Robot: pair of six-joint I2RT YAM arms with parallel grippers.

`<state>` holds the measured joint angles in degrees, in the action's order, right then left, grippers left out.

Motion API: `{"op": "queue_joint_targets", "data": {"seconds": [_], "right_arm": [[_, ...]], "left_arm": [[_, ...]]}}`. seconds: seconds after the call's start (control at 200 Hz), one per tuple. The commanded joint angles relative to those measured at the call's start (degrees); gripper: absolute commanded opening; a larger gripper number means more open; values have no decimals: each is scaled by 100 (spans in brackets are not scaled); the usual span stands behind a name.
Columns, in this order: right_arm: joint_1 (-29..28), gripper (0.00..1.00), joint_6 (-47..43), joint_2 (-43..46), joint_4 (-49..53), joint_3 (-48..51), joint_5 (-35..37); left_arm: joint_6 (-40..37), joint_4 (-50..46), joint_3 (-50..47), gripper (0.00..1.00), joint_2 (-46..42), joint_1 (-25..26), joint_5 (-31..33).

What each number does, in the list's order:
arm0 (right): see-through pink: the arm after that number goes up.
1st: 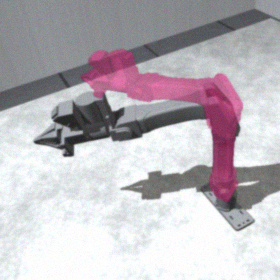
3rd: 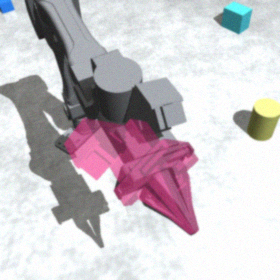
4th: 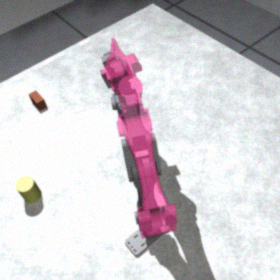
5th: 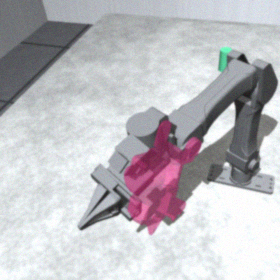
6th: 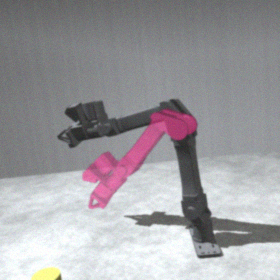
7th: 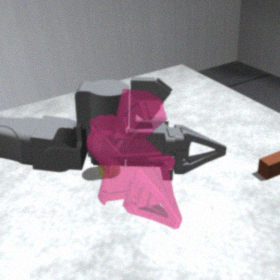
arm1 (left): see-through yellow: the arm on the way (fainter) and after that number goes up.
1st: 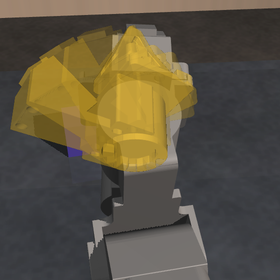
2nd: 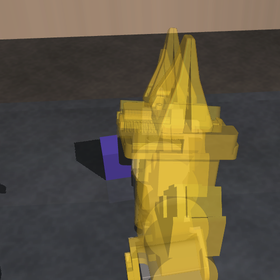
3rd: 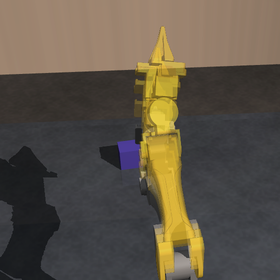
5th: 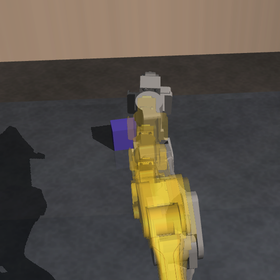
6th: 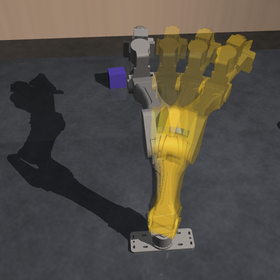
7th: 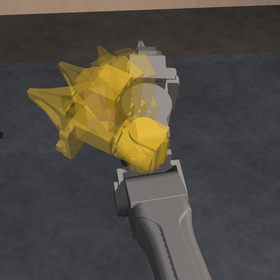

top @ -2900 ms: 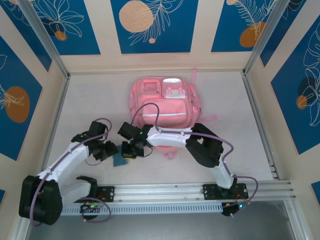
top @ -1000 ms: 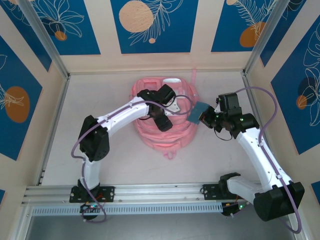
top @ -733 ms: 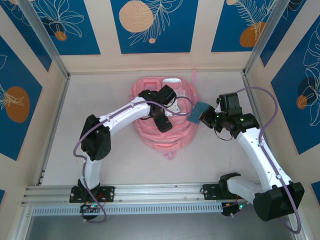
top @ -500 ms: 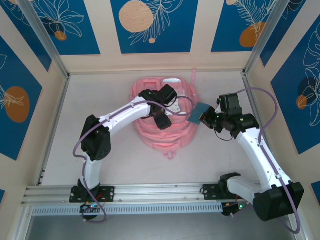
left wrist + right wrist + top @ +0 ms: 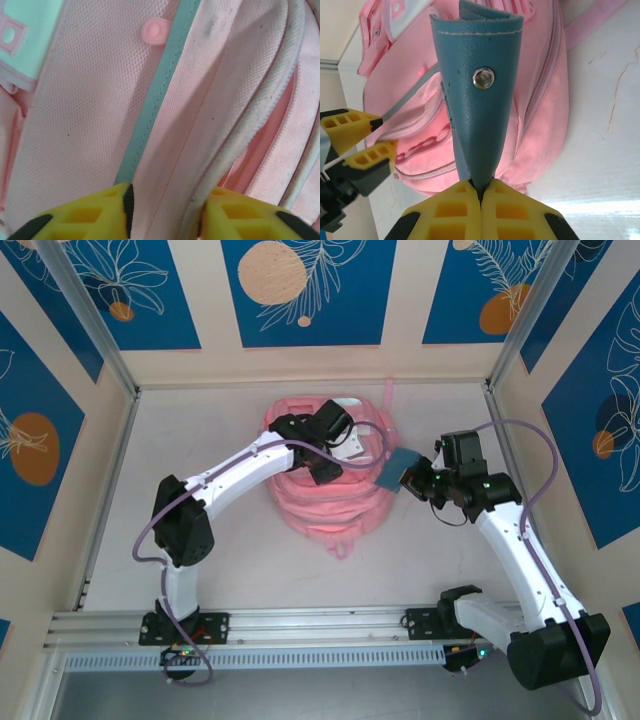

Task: Pack the student bag

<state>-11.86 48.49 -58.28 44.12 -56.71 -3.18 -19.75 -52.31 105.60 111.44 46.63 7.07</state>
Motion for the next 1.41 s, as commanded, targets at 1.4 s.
{"op": "queue_joint_targets", "data": {"seconds": [1.4], "right_arm": [[-906,0,3204,-2304,-3995,186,-984]], "left_arm": [[2110,148,2200,15,759,-80,-560]]}}
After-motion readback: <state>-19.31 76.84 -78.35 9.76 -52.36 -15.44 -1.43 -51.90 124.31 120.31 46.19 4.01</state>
